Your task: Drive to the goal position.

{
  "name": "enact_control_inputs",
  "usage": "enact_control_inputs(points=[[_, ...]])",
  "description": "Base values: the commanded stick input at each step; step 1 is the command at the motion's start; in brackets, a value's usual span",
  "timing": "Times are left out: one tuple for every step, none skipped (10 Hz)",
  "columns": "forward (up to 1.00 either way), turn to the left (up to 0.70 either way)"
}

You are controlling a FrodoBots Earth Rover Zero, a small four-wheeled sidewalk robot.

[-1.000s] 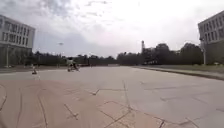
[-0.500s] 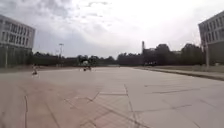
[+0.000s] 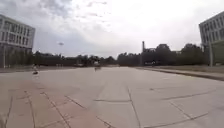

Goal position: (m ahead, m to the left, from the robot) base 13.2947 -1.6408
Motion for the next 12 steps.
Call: enact_control_inputs(points=[[0.7, 0.0], [0.7, 0.0], [0.7, 0.0], [0.7, 0.0], [0.7, 0.0], [0.7, 0.0], [0.7, 0.0], [0.7, 0.0], [0.7, 0.0], [0.7, 0.0], [0.7, 0.0], [0.7, 0.0]])
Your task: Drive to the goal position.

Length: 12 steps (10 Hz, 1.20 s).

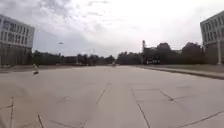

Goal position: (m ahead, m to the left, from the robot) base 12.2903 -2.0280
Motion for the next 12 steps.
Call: enact_control_inputs(points=[[0.7, 0.0], [0.7, 0.0], [0.7, 0.0], [0.7, 0.0], [0.7, 0.0], [0.7, 0.0], [0.7, 0.0], [0.7, 0.0], [0.7, 0.0], [0.7, 0.0], [0.7, 0.0], [0.7, 0.0]])
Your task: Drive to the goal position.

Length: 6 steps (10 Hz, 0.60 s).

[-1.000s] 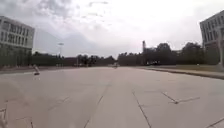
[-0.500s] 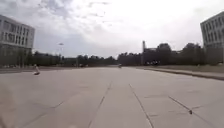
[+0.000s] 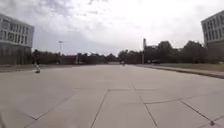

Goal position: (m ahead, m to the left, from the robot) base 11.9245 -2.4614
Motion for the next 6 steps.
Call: enact_control_inputs(points=[[0.7, 0.0], [0.7, 0.0], [0.7, 0.0], [0.7, 0.0], [0.7, 0.0], [0.7, 0.0]])
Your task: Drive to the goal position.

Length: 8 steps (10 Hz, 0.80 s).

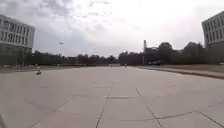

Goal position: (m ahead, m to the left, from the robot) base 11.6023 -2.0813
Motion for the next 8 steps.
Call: enact_control_inputs(points=[[0.7, 0.0], [0.7, 0.0], [0.7, 0.0], [0.7, 0.0], [0.7, 0.0], [0.7, 0.0], [0.7, 0.0], [0.7, 0.0]])
